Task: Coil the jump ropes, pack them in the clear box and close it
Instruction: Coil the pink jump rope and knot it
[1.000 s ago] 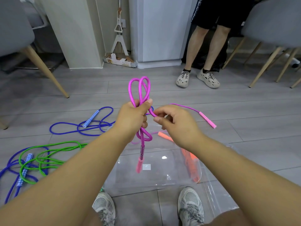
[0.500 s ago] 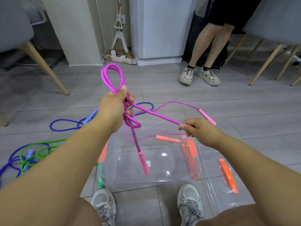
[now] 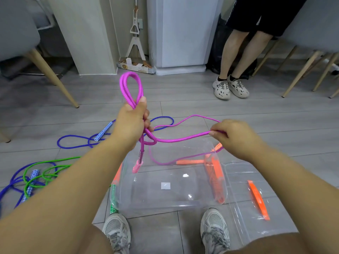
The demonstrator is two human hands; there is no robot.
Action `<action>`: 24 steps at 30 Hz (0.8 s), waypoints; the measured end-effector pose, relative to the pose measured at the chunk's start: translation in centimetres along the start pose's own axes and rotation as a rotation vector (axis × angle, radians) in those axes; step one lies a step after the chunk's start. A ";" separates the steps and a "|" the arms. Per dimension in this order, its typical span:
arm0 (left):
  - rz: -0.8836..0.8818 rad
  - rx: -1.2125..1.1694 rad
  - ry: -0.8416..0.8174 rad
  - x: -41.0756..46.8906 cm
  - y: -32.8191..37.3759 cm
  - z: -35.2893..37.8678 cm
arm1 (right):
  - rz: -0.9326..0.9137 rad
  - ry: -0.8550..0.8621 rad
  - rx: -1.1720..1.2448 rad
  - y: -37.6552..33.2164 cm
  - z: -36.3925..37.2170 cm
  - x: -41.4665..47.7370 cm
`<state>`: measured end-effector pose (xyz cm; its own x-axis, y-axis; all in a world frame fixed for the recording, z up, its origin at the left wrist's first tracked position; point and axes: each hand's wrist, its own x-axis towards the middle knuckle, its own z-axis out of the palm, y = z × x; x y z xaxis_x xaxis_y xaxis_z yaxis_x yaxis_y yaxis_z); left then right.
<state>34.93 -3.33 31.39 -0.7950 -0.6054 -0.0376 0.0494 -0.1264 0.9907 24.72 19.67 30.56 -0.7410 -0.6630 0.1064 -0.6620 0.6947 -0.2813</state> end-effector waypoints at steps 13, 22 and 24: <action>-0.126 0.286 -0.428 -1.9 -1.3 1.9 | 0.045 -0.117 0.763 -6.9 -1.1 0.5; -0.033 0.442 -0.413 -1.8 -1.7 2.2 | 0.075 -0.069 0.765 -7.6 -0.3 1.4; -0.060 0.388 -0.370 -1.9 -1.5 2.2 | 0.057 -0.038 0.754 -7.0 -0.3 1.4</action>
<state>35.04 -0.30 30.22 -0.9529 -0.2800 -0.1168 -0.1742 0.1900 0.9662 28.30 13.98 32.97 -0.7587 -0.6500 0.0431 -0.3563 0.3586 -0.8628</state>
